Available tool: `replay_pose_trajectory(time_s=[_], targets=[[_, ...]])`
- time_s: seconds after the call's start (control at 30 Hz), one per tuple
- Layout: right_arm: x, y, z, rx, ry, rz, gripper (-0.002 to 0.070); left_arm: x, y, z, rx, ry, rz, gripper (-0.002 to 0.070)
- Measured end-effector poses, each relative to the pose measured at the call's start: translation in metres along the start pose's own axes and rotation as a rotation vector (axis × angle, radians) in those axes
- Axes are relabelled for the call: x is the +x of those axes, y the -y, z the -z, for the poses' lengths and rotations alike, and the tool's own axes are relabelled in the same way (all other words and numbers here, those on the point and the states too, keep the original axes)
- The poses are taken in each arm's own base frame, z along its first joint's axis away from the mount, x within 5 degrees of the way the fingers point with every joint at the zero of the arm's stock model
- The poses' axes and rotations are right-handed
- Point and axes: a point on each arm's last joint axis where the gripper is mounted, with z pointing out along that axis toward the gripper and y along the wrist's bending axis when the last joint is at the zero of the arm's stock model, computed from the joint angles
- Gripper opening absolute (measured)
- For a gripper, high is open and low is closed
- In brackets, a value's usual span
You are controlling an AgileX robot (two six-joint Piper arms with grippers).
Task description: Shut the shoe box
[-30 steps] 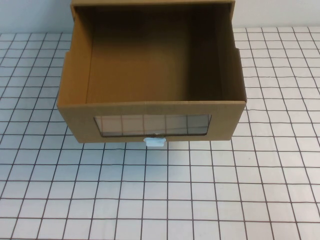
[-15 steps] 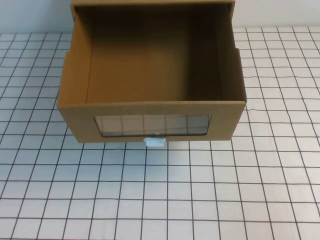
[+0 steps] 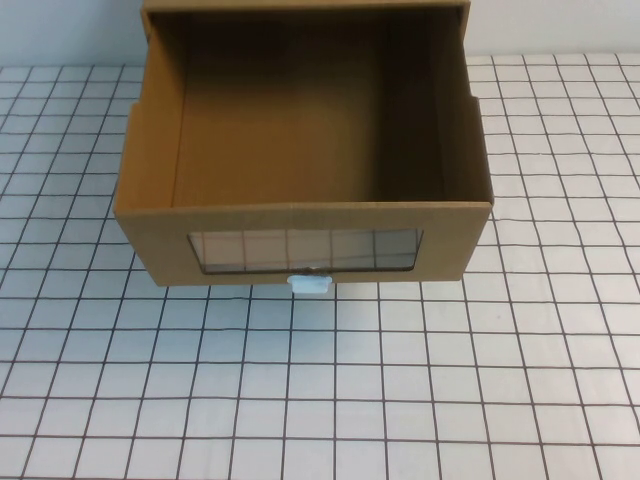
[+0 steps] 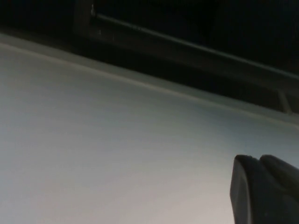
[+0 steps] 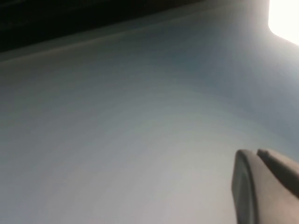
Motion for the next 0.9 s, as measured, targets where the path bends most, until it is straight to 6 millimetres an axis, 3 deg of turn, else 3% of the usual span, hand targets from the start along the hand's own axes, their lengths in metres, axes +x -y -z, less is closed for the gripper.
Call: replay_pose_trajectory(time_s=[0.13,0.33,0.5,0.63,0.77,0.9], targets=[[-0.016,-0.010,-0.014,-0.083,0.050,0.040,-0.0013,-0.018,0.004,-0.018,0.014,0.076,0.002,-0.0005],[-0.066,-0.029,-0.052,-0.185,0.135,0.128,-0.0014,-0.059,0.013,-0.064,0.022,0.114,-0.023,-0.0005],[-0.116,-0.038,-0.077,-0.175,0.165,0.014,-0.0013,-0.097,0.021,-0.096,0.016,0.082,-0.128,-0.0006],[-0.144,-0.041,-0.099,-0.139,0.109,-0.091,-0.0013,-0.124,0.026,-0.111,0.015,0.071,-0.197,-0.0006],[-0.147,-0.038,-0.129,-0.064,-0.031,-0.161,-0.0013,-0.131,0.028,-0.130,0.012,-0.003,-0.231,-0.0005],[-0.128,-0.031,-0.157,0.028,-0.215,-0.161,-0.0013,-0.111,0.026,-0.153,0.000,-0.288,-0.237,-0.0006]])
